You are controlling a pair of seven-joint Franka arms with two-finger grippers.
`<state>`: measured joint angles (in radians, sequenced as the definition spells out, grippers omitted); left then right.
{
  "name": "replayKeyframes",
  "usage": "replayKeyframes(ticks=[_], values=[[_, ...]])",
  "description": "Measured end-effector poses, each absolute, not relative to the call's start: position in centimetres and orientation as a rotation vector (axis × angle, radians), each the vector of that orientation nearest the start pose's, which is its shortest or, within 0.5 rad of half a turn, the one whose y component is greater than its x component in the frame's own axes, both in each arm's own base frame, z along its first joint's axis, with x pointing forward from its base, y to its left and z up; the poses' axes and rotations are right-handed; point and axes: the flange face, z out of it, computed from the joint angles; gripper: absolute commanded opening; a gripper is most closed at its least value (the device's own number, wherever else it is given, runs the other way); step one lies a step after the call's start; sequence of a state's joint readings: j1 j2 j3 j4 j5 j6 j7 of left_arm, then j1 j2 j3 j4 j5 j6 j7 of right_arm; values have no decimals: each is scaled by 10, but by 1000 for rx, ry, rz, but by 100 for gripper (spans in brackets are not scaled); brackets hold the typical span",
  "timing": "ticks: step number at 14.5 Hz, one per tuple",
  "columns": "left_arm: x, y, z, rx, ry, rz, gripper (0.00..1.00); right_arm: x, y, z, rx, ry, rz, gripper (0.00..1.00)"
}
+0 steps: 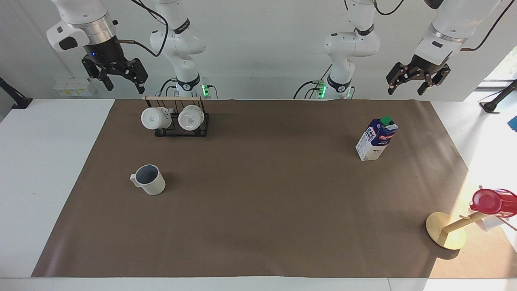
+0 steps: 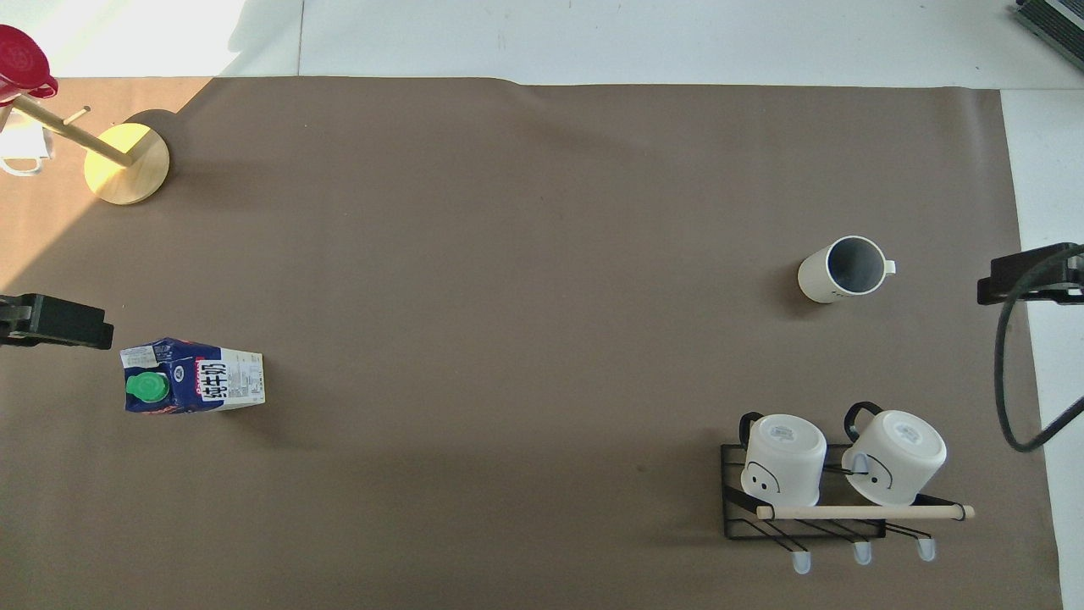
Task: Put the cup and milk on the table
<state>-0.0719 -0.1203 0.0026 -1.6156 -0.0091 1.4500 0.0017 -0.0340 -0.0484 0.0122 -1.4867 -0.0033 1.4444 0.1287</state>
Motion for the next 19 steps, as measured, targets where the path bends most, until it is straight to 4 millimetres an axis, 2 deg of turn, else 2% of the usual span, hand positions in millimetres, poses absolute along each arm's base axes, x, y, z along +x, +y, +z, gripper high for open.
replayKeyframes(ticks=[19], values=[[503, -36, 657, -3147, 113, 71, 100, 529, -9, 678, -3135, 229, -54, 100]])
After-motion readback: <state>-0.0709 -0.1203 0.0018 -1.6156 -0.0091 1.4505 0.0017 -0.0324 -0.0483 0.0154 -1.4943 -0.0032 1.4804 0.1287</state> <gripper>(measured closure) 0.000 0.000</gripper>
